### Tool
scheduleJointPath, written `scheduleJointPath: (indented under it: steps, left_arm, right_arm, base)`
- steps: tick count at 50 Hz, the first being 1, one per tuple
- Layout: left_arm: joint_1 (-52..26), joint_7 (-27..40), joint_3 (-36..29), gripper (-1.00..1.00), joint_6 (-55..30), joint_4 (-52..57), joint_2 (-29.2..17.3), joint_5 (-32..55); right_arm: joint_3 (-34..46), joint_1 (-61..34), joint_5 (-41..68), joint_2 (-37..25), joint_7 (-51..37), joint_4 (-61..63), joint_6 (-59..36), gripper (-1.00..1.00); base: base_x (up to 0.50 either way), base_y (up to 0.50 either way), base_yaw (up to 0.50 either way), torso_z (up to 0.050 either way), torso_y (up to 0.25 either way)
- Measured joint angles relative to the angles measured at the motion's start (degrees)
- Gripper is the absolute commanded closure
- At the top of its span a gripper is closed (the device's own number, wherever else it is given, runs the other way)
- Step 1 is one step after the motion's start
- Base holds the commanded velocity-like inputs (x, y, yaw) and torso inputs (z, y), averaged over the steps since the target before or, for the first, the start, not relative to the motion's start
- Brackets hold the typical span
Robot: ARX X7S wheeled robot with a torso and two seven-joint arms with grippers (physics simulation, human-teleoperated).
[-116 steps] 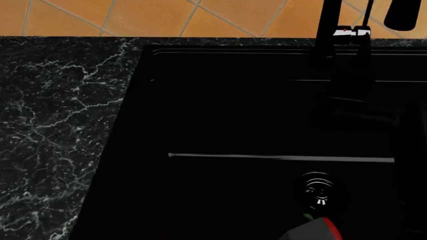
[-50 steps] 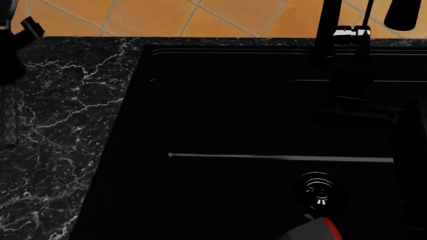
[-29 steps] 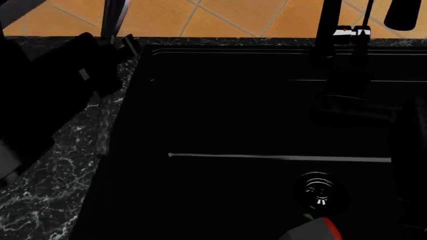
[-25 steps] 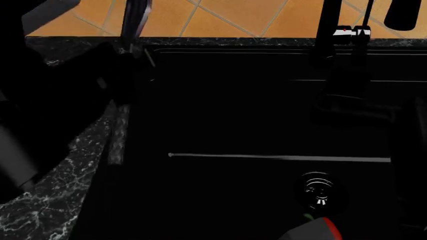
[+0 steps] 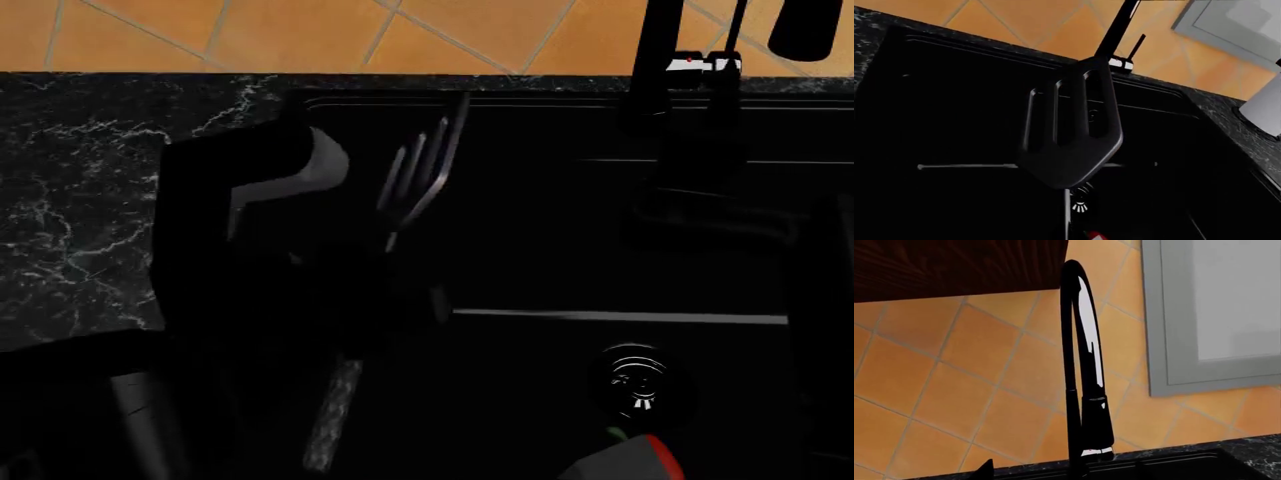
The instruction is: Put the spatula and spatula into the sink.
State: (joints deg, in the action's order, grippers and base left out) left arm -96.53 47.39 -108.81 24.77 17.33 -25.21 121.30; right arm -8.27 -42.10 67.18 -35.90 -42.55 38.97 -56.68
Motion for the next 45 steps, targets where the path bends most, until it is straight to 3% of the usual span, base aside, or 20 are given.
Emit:
scheduleJointPath:
  steps: [16, 37, 45]
  left_arm:
    - [2.92, -3.78, -1.74, 1.00, -3.67, -6.76, 6.13, 0.40]
    - [6.67, -11.00, -4.22, 1.00, -12.23, -29.04, 18.10, 3.95]
    - [11.04, -10.87, -2.35, 1.00, -18.90, -37.50, 22.03, -1.78]
  right_arm:
    - [-0.13, 0.13, 0.56, -0.27, -0.31, 0.34, 0.24, -1.00]
    - [0.07, -0.15, 1.31, -0.74, -1.06, 0.60, 0.12, -1.00]
    - [0.09, -0.58, 2.00, -0.98, -1.70, 0.69, -0.19, -1.00]
  base:
    - [0.00, 0.00, 0.00, 0.000, 0.000]
    - [0.00, 0.00, 0.00, 0.000, 0.000]
    - [0.00, 0.00, 0.00, 0.000, 0.000]
